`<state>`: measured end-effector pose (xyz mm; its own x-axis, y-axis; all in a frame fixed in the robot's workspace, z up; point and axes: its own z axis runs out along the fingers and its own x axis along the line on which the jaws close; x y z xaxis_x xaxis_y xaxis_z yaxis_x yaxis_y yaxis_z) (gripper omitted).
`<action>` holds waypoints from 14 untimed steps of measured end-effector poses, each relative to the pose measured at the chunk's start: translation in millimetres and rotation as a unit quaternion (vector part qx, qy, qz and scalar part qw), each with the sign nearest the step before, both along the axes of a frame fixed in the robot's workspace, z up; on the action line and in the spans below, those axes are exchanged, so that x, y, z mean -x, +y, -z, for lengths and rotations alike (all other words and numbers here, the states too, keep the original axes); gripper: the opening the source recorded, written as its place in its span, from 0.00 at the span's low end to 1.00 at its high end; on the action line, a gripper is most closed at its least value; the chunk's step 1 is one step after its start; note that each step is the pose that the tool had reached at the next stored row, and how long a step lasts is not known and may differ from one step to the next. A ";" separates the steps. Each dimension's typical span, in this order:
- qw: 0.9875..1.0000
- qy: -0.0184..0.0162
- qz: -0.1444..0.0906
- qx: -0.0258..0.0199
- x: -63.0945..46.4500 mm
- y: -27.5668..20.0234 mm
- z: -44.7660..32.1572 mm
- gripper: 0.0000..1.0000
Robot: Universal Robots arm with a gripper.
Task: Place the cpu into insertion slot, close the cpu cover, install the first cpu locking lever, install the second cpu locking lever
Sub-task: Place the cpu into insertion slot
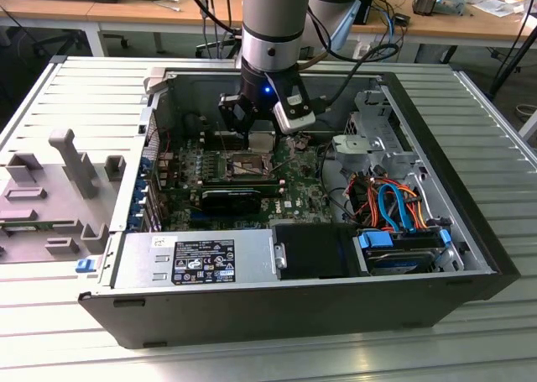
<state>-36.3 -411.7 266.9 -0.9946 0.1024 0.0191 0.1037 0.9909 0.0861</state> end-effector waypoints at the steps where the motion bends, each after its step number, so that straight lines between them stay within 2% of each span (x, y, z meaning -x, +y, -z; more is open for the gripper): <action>1: 1.000 0.000 0.000 0.000 0.0 0.0 0.0 0.55; 14: 1.000 0.000 0.005 0.001 0.0 0.0 0.0 0.55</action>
<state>-36.3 -411.7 266.9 -0.9935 0.1119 0.0190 0.1131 0.9899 0.0850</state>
